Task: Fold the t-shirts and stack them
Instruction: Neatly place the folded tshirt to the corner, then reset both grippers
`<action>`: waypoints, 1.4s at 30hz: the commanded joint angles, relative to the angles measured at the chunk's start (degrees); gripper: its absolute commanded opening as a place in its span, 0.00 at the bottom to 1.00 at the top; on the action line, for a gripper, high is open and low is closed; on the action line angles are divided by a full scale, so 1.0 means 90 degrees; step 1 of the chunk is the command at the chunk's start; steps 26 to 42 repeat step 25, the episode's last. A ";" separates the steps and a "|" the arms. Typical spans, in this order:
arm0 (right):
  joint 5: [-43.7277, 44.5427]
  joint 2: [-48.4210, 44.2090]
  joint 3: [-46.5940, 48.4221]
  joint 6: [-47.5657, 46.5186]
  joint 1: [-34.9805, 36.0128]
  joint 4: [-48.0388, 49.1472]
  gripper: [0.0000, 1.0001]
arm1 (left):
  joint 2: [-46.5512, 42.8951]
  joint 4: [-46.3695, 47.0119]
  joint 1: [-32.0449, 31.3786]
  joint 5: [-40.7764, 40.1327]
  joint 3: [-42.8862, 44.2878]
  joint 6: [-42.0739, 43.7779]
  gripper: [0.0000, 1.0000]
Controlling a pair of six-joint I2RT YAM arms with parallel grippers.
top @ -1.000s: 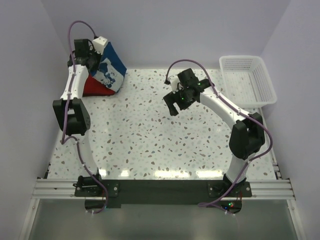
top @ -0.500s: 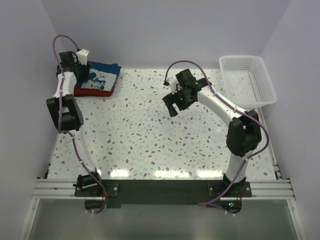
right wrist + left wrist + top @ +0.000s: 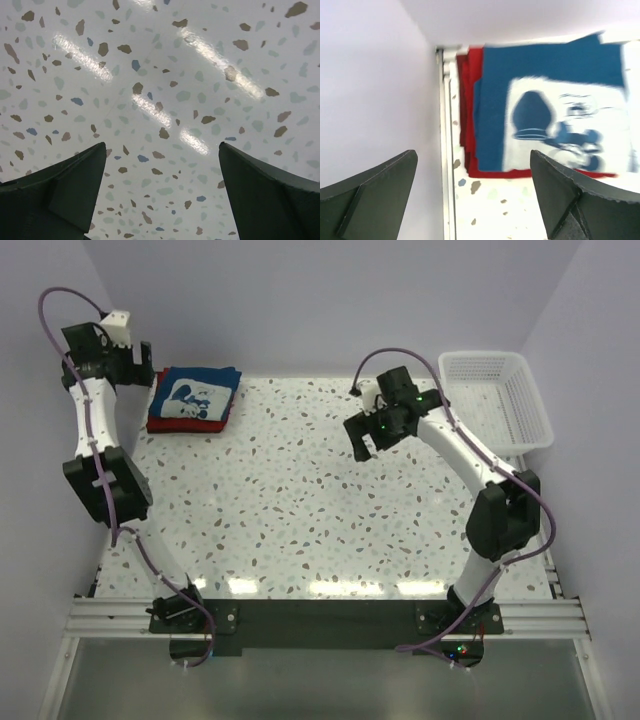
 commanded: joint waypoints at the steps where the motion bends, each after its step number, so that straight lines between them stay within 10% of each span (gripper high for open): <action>1: -0.0336 -0.0709 -0.0078 0.0174 -0.0574 -0.0025 0.98 | -0.1162 -0.0531 -0.0124 0.0759 0.0024 -0.0172 1.00; 13: -0.1685 -0.1403 -0.1229 0.0722 -0.2469 0.0413 0.99 | -0.3986 -0.0357 -0.2661 0.0683 -0.3393 -0.0055 1.00; 21: -0.1645 -0.2350 -0.2968 0.0391 -0.2479 0.0912 0.99 | -0.4884 0.0337 -0.2928 0.0653 -0.6040 -0.0232 1.00; 42: -0.1382 -0.2663 -0.2940 0.0078 -0.2470 0.0640 0.99 | -0.5276 0.0503 -0.2898 0.0487 -0.6180 -0.0300 1.00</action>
